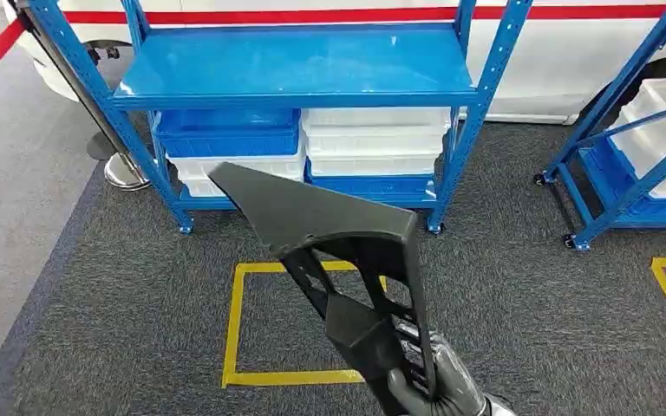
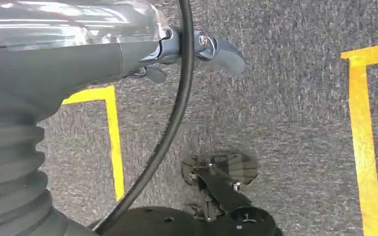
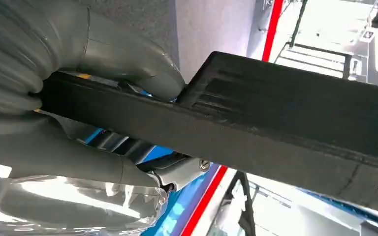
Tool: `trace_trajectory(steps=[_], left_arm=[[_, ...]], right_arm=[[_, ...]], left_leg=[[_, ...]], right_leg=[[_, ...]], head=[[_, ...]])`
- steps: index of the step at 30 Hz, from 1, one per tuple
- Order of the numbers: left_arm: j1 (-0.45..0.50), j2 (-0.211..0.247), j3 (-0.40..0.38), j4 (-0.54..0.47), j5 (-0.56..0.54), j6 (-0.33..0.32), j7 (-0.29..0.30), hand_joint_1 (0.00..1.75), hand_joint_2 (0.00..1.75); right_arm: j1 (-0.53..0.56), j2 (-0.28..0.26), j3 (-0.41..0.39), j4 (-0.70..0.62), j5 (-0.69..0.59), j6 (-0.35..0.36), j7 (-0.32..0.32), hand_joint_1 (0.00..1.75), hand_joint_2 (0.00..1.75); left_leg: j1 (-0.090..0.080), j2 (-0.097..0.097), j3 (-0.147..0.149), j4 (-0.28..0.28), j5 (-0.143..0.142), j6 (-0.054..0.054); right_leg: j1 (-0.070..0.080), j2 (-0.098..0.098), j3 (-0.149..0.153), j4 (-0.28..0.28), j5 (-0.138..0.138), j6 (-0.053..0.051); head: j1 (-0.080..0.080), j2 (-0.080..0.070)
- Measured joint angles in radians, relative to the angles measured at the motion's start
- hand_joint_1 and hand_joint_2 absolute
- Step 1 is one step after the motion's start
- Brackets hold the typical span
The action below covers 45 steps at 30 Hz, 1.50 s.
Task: Take the parts from the cabinet and place them on the table.
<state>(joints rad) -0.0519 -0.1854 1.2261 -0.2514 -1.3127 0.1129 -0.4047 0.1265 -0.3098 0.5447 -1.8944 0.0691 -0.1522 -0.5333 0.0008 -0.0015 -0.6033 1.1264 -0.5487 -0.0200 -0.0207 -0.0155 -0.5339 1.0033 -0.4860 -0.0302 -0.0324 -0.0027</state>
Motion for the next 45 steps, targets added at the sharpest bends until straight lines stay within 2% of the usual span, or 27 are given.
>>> trace_trajectory(steps=[2, 3, 4, 5, 7, 8, 12, 13, 14, 17, 18, 20, 22, 23, 27, 28, 30, 32, 33, 34, 35, 37, 38, 39, 41, 43, 45], left_arm=[[0.001, 0.000, 0.000, 0.000, 0.000, 0.000, 0.000, 0.00, 1.75], [0.003, 0.000, 0.000, 0.000, 0.000, 0.000, 0.000, 0.00, 1.75], [0.003, 0.000, 0.000, 0.000, 0.000, 0.000, 0.000, 0.00, 1.75], [0.003, 0.000, 0.000, 0.000, 0.000, 0.000, 0.000, 0.00, 1.75], [0.003, 0.001, 0.000, 0.000, 0.000, 0.000, 0.000, 0.00, 1.75], [0.002, 0.002, 0.000, 0.000, 0.000, 0.000, 0.000, 0.00, 1.75], [0.003, 0.002, 0.000, 0.000, 0.000, 0.000, 0.000, 0.00, 1.75], [0.003, 0.000, 0.000, 0.000, 0.000, 0.000, 0.000, 0.00, 1.75], [0.002, 0.000, 0.000, 0.000, 0.000, 0.000, 0.000, 0.00, 1.75], [0.002, 0.000, 0.000, 0.000, 0.000, 0.000, 0.000, 0.00, 1.75], [0.003, 0.001, 0.000, 0.000, 0.000, 0.000, 0.000, 0.00, 1.75], [0.004, 0.001, 0.000, 0.000, 0.000, 0.000, 0.000, 0.00, 1.75], [0.003, 0.001, 0.000, 0.000, 0.000, 0.000, 0.000, 0.00, 1.75], [0.003, 0.001, 0.000, 0.000, 0.000, 0.000, 0.000, 0.00, 1.75], [0.002, 0.001, 0.000, 0.000, 0.000, 0.000, 0.000, 0.00, 1.75], [0.002, 0.001, 0.000, 0.000, 0.000, 0.000, 0.000, 0.00, 1.75], [0.003, 0.001, 0.000, 0.000, 0.000, 0.000, 0.000, 0.00, 1.75], [0.003, 0.000, 0.000, 0.000, 0.000, 0.000, 0.000, 0.00, 1.75], [0.004, 0.000, 0.000, 0.000, 0.000, 0.000, 0.000, 0.00, 1.75], [0.004, 0.000, 0.000, 0.000, -0.002, 0.000, 0.000, 0.00, 1.75], [0.005, 0.000, 0.000, 0.000, -0.011, -0.003, 0.000, 0.00, 1.75], [0.005, 0.004, -0.006, 0.000, -0.032, -0.016, 0.000, 0.00, 1.75], [0.007, 0.009, -0.006, 0.000, -0.032, -0.024, 0.000, 0.00, 1.75], [0.012, 0.015, -0.006, 0.000, -0.032, -0.029, 0.000, 0.00, 1.75], [0.023, 0.016, -0.006, 0.000, -0.027, -0.034, 0.000, 0.00, 1.75], [0.021, 0.015, -0.006, 0.000, -0.029, -0.033, 0.000, 0.00, 1.75], [0.019, 0.011, -0.006, 0.000, -0.031, -0.027, -0.001, 0.00, 1.75]], right_arm=[[0.001, 0.000, 0.000, 0.000, 0.000, 0.000, 0.000, 1.75, 1.75], [0.001, 0.000, 0.000, 0.000, 0.000, 0.000, 0.000, 1.75, 1.75], [0.002, 0.000, 0.000, 0.000, 0.000, 0.000, 0.000, 1.75, 1.75], [0.002, 0.000, 0.000, 0.000, 0.000, 0.000, 0.000, 1.75, 1.75], [0.001, 0.000, 0.000, 0.000, 0.000, 0.000, 0.000, 1.75, 1.75], [0.002, 0.000, 0.000, 0.000, 0.000, 0.000, 0.000, 1.75, 1.75], [0.001, 0.000, 0.000, 0.000, 0.000, 0.000, 0.000, 1.75, 1.75], [0.001, 0.000, 0.000, 0.000, 0.000, 0.000, 0.000, 1.75, 1.75], [0.001, 0.000, 0.000, 0.000, 0.000, 0.000, 0.000, 1.75, 1.75], [0.003, 0.005, 0.000, 0.001, 0.000, 0.000, 0.000, 1.75, 1.75], [0.004, 0.005, 0.000, 0.001, 0.000, 0.000, 0.000, 1.75, 1.75], [0.004, 0.005, 0.000, 0.002, 0.000, 0.000, 0.000, 1.75, 1.75], [0.003, 0.005, 0.000, 0.002, 0.000, 0.000, 0.000, 1.75, 1.75], [0.002, 0.005, 0.000, 0.002, 0.000, 0.000, 0.000, 1.75, 1.75], [0.003, 0.005, 0.000, 0.001, 0.000, 0.000, 0.000, 1.75, 1.75], [0.003, 0.006, 0.000, 0.001, 0.000, 0.000, 0.000, 1.75, 1.75], [0.002, 0.002, 0.000, 0.001, 0.000, 0.000, 0.000, 1.75, 1.75], [0.002, 0.002, 0.000, 0.001, 0.000, 0.000, 0.000, 1.75, 1.75], [0.003, 0.002, 0.000, 0.001, 0.000, 0.000, 0.000, 1.75, 1.75], [0.004, 0.002, 0.000, 0.001, 0.000, -0.004, 0.000, 1.75, 1.75], [0.014, 0.002, 0.000, 0.001, -0.007, -0.023, -0.003, 1.75, 1.75], [0.101, 0.002, -0.029, -0.020, -0.046, -0.082, -0.054, 1.75, 1.75], [0.143, 0.002, -0.049, -0.031, -0.070, -0.081, -0.095, 1.75, 1.75], [0.173, 0.002, -0.068, -0.031, -0.082, -0.073, -0.132, 1.75, 1.75], [0.181, 0.002, -0.082, -0.021, -0.084, -0.063, -0.151, 1.75, 1.75], [0.185, 0.002, -0.089, -0.002, -0.084, -0.069, -0.156, 1.75, 1.75], [0.188, 0.005, -0.097, 0.014, -0.084, -0.073, -0.156, 1.75, 1.75]], left_leg=[[0.003, 0.000, -0.060, 0.157, -0.072, -0.009], [0.004, 0.000, -0.070, 0.192, -0.074, -0.012], [0.004, 0.001, -0.056, 0.176, -0.053, -0.013], [0.004, 0.001, -0.020, 0.117, -0.014, -0.012], [0.004, -0.001, 0.083, -0.065, 0.063, -0.004], [0.001, -0.003, 0.112, -0.113, 0.041, 0.004], [-0.005, -0.003, 0.096, -0.127, 0.057, 0.023], [0.007, 0.001, 0.104, -0.141, 0.070, 0.038], [0.006, 0.002, 0.098, -0.143, 0.075, 0.044], [0.002, 0.003, 0.077, -0.139, 0.087, 0.054], [0.001, 0.003, 0.071, -0.137, 0.089, 0.054], [0.001, 0.003, 0.065, -0.131, 0.090, 0.051], [0.001, 0.002, 0.064, -0.123, 0.089, 0.048], [0.001, 0.002, 0.060, -0.120, 0.088, 0.043], [-0.003, 0.003, 0.051, -0.116, 0.097, 0.017], [-0.004, 0.001, 0.048, -0.111, 0.092, 0.011], [0.001, 0.000, 0.017, -0.037, 0.027, -0.001], [0.003, 0.000, -0.052, 0.126, -0.057, -0.011], [0.003, 0.000, -0.075, 0.185, -0.074, -0.012], [0.003, 0.000, -0.077, 0.199, -0.065, -0.011], [0.003, 0.000, -0.057, 0.167, -0.036, -0.009], [0.001, -0.017, 0.034, 0.001, 0.051, 0.005], [0.000, -0.046, 0.074, -0.076, 0.072, 0.015], [0.003, -0.079, 0.101, -0.108, 0.057, 0.024], [-0.001, -0.056, 0.097, -0.123, 0.059, 0.023], [0.003, -0.031, 0.103, -0.141, 0.065, 0.033], [0.009, -0.005, 0.110, -0.160, 0.078, 0.044]], right_leg=[[0.001, -0.002, -0.010, 0.002, 0.006, -0.002], [0.001, -0.002, -0.015, 0.004, 0.008, -0.001], [0.001, -0.002, -0.017, 0.006, 0.010, 0.000], [0.001, -0.001, -0.019, 0.010, 0.011, 0.002], [0.000, 0.000, -0.022, 0.017, 0.011, 0.003], [0.003, 0.000, -0.026, 0.020, 0.012, 0.008], [0.004, 0.002, -0.030, 0.014, 0.029, 0.035], [0.003, 0.004, -0.034, 0.021, 0.020, 0.040], [0.004, 0.006, -0.046, 0.046, -0.009, 0.040], [-0.002, 0.006, -0.135, 0.264, -0.136, 0.045], [-0.003, 0.006, -0.152, 0.310, -0.145, 0.047], [-0.004, 0.006, -0.118, 0.267, -0.095, 0.048], [-0.005, 0.005, -0.018, 0.093, -0.013, 0.043], [-0.005, 0.004, 0.013, 0.033, -0.025, 0.039], [0.006, 0.007, 0.006, 0.020, -0.020, 0.026], [-0.003, 0.006, 0.006, 0.010, -0.012, 0.015], [-0.003, 0.003, 0.000, 0.009, -0.006, 0.004], [0.001, 0.002, -0.009, 0.010, -0.002, -0.002], [0.003, 0.003, -0.013, 0.012, 0.000, -0.003], [0.004, 0.012, -0.015, 0.014, 0.001, -0.001], [0.005, 0.016, -0.016, 0.016, 0.002, -0.001], [0.008, 0.021, -0.012, 0.018, 0.000, 0.002], [0.008, 0.023, -0.011, 0.018, 0.000, 0.002], [0.011, 0.031, -0.019, 0.020, 0.002, 0.006], [0.004, 0.065, -0.028, 0.019, 0.013, 0.021], [0.007, 0.091, -0.031, 0.010, 0.024, 0.036], [0.006, 0.041, -0.054, 0.058, -0.017, 0.037]], head=[[0.000, 0.000], [0.000, 0.000], [0.000, 0.000], [0.000, 0.000], [0.000, 0.000], [0.000, 0.000], [0.000, 0.000], [0.000, 0.000], [0.001, 0.000], [0.000, 0.000], [0.000, 0.000], [0.000, 0.000], [0.000, 0.000], [0.000, 0.000], [0.000, 0.000], [0.000, 0.000], [0.000, 0.000], [0.000, 0.000], [0.000, 0.000], [0.000, 0.000], [0.000, 0.000], [0.000, 0.000], [0.000, 0.000], [0.000, 0.000], [0.000, 0.000], [0.000, 0.000], [0.001, 0.000]])
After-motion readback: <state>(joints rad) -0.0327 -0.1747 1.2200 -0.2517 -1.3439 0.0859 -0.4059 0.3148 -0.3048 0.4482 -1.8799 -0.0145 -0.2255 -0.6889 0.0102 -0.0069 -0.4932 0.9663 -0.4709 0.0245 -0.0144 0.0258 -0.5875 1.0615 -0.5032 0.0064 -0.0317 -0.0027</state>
